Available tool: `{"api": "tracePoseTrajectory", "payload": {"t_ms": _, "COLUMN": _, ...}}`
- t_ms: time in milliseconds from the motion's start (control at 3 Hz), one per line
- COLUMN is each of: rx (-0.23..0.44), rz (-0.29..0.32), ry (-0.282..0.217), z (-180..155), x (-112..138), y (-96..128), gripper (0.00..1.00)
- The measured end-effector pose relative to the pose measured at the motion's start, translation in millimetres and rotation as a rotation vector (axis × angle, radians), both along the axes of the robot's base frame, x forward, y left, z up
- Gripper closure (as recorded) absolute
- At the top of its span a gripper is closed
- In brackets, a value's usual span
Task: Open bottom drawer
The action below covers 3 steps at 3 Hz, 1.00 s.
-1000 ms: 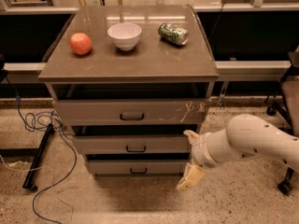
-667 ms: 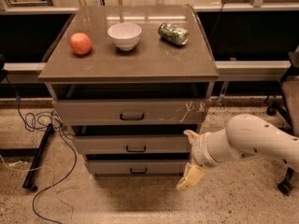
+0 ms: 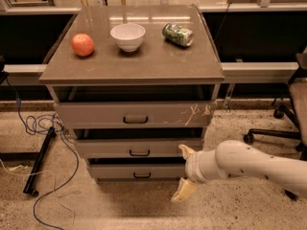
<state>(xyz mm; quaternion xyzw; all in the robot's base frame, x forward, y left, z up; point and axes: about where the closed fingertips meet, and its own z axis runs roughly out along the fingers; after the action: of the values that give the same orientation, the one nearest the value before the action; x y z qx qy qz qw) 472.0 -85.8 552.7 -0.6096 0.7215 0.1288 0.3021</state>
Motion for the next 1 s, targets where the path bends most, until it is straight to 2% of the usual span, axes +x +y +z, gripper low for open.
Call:
{"api": "tracePoseTrajectory", "payload": {"t_ms": 333, "rx": 0.046, "rz": 0.025, "ry": 0.037, "z": -48.8, "x": 11.3, "y": 9.7, "gripper": 0.0}}
{"api": "tracePoseTrajectory", "payload": {"t_ms": 667, "rx": 0.1, "rz": 0.053, "ry": 0.114, "z": -91.4, "x": 29.8, "y": 13.1, "gripper": 0.0}}
{"api": "tracePoseTrajectory", "payload": {"t_ms": 1000, "rx": 0.149, "rz": 0.031, "ry": 0.192, "z": -124.5, "x": 61.0, "y": -1.3, "gripper": 0.0}}
